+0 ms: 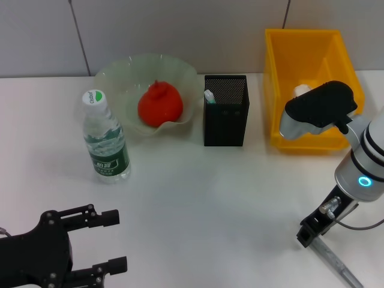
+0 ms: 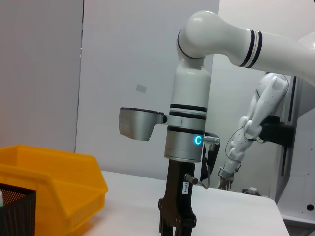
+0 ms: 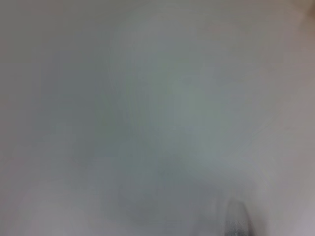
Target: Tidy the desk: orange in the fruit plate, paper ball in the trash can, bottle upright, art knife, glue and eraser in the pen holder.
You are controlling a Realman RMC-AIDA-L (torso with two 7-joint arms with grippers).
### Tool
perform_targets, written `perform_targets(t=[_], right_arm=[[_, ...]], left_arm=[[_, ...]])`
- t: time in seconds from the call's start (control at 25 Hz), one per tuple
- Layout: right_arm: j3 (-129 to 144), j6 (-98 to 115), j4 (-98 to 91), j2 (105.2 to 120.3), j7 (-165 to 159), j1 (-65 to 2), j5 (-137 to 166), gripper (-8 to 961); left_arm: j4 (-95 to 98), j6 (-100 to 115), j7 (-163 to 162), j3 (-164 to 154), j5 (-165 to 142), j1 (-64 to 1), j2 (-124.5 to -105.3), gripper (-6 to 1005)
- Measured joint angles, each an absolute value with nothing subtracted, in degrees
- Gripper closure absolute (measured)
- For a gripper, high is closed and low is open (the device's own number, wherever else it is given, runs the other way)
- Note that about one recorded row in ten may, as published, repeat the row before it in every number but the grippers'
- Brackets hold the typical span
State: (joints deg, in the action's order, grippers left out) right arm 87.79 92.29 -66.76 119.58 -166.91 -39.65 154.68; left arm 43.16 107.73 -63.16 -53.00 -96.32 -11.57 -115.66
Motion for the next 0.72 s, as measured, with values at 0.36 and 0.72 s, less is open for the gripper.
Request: perform_targets(t=[0.36,0.72], right_arm=[[89.0,91.3,-65.6,119.40,-166.3,-39.5,154.8,611],[88.7,91.4,-67.5,119.24,-165.9,-39.1,154.9,813]], left_arm=[[43.1,107.8,-63.2,-53.0,-96.3,-11.5,-115.75,300],[43.3,107.9,-63.2,-52.8,-96.2,-11.0,-115.86,301]])
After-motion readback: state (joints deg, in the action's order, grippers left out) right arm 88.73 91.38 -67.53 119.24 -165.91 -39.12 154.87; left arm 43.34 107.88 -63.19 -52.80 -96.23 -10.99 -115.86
